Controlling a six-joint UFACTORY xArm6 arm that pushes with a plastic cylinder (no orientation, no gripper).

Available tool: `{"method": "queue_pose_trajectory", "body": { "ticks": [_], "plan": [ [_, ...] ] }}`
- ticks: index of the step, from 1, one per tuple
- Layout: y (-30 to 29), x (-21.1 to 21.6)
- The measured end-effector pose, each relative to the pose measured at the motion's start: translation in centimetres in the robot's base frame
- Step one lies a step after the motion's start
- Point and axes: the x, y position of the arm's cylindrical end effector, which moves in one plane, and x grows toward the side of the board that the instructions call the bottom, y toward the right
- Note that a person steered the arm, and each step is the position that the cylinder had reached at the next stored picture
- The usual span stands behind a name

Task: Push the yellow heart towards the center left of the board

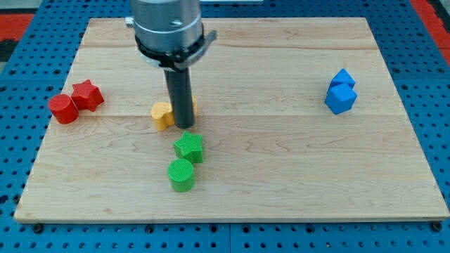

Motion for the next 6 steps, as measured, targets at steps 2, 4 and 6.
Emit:
{"method": "queue_pose_trajectory", "body": {
  "ticks": [2, 4, 6],
  "plan": [
    [2.5, 1.1],
    [-3.9, -1.0],
    [-9.2, -4.3]
  ]
}}
